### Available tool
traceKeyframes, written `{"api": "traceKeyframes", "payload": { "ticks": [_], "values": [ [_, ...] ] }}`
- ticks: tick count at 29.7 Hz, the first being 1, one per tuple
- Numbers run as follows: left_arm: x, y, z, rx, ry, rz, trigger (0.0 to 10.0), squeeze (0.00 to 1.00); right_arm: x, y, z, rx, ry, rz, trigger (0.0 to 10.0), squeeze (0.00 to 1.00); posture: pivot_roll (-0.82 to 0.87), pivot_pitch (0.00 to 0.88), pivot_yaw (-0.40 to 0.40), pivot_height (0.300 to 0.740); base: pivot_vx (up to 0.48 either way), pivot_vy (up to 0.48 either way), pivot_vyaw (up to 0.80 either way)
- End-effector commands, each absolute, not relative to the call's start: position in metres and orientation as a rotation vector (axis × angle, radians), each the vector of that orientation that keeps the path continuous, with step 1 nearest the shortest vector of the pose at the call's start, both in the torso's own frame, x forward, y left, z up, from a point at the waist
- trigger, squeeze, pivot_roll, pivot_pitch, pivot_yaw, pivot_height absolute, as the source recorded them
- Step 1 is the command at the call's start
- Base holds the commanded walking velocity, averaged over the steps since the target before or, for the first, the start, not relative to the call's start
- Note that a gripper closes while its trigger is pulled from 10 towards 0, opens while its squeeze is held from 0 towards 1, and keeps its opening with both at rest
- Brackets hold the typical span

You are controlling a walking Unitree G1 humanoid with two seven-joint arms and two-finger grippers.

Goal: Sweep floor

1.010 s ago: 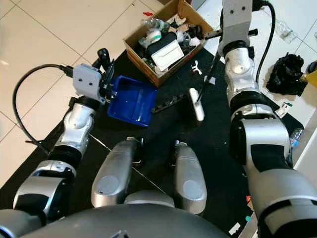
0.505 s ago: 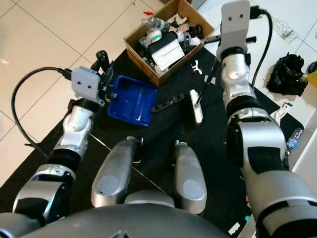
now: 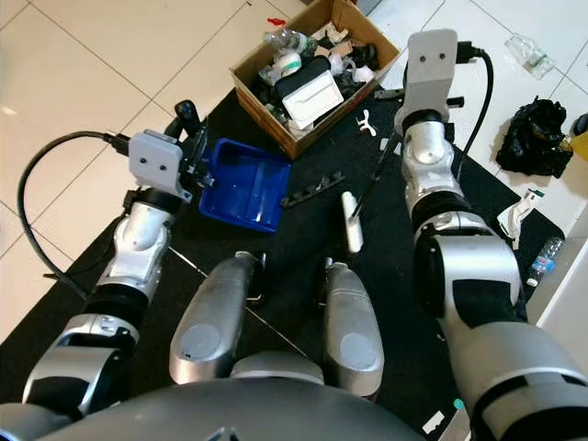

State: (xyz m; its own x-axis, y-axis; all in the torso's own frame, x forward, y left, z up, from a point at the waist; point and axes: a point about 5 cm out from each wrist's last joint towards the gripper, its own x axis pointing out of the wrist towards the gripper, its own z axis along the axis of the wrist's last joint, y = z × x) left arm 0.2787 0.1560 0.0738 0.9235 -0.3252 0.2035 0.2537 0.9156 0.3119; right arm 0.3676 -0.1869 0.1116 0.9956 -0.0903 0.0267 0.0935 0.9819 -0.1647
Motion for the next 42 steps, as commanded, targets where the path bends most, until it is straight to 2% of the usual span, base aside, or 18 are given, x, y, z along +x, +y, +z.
{"api": "traceKeyframes", "payload": {
  "ticks": [1, 10, 42],
  "values": [
    [0.269, 0.154, 0.056, 0.282, -0.166, -0.332, 10.0, 0.11, 0.363, -0.189, 0.101, -0.142, 0.025, -0.102, 10.0, 0.00, 0.31, 0.277, -0.082, 0.740, 0.000, 0.000, 0.00],
    [0.269, 0.152, 0.057, 0.278, -0.163, -0.334, 10.0, 0.11, 0.368, -0.164, 0.108, 0.003, -0.016, -0.034, 10.0, 0.00, 0.31, 0.270, -0.090, 0.740, 0.000, 0.000, 0.00],
    [0.270, 0.148, 0.055, 0.275, -0.152, -0.353, 10.0, 0.11, 0.370, -0.102, 0.132, 0.210, -0.176, 0.255, 10.0, 0.00, 0.30, 0.255, -0.083, 0.740, 0.000, 0.000, 0.00]
  ]
}}
